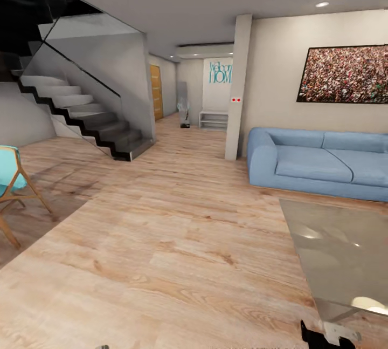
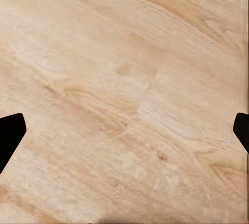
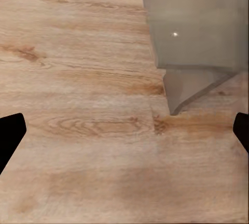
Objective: Turn on the radio receiver that's on the table in the living room.
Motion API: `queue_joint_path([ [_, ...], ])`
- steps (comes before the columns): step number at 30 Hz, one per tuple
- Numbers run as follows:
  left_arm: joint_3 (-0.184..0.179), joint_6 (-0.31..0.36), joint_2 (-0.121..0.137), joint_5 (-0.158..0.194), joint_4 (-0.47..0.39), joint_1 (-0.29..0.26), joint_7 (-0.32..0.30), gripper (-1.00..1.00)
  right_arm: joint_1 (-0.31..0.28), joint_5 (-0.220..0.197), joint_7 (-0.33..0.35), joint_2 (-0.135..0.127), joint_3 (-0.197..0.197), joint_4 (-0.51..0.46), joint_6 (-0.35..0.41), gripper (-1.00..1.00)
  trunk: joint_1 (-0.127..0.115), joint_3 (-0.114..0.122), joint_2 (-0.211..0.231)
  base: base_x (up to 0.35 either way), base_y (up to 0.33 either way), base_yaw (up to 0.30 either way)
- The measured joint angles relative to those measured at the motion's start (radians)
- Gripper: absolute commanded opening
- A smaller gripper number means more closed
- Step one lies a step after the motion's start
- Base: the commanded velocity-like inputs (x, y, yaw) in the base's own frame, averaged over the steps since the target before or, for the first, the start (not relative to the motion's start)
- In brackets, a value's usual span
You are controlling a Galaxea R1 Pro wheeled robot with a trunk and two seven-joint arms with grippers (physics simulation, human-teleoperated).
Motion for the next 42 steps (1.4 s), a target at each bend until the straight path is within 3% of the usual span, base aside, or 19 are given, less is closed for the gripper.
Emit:
queue_joint_path([
  [2,0.000,0.000,0.000,0.000,0.000,0.000,0.000,1.00,0.000,0.000,0.003,-0.001,-0.091,-0.026,0.000,1.00,0.000,0.000,0.000,0.000,-0.003,-0.300],
  [4,0.000,0.000,0.000,0.000,0.000,0.000,0.000,1.00,0.000,0.000,0.008,-0.002,-0.150,-0.039,0.000,1.00,0.000,0.000,0.000,0.000,-0.083,-0.300],
  [6,0.000,0.000,-0.001,0.000,0.000,0.000,0.000,1.00,0.000,0.000,0.017,-0.003,-0.172,-0.044,0.000,1.00,0.000,0.000,0.000,0.015,-0.214,-0.300],
  [14,0.000,-0.020,-0.016,-0.001,0.000,0.000,0.005,1.00,0.000,0.000,0.024,-0.002,-0.180,-0.047,0.000,1.00,0.000,0.000,0.000,0.106,-0.287,-0.300],
  [42,0.002,-0.049,-0.023,-0.002,0.002,0.000,0.008,1.00,0.000,0.003,0.024,0.003,-0.168,-0.046,0.000,1.00,0.000,0.000,0.000,0.199,-0.285,-0.233],
])
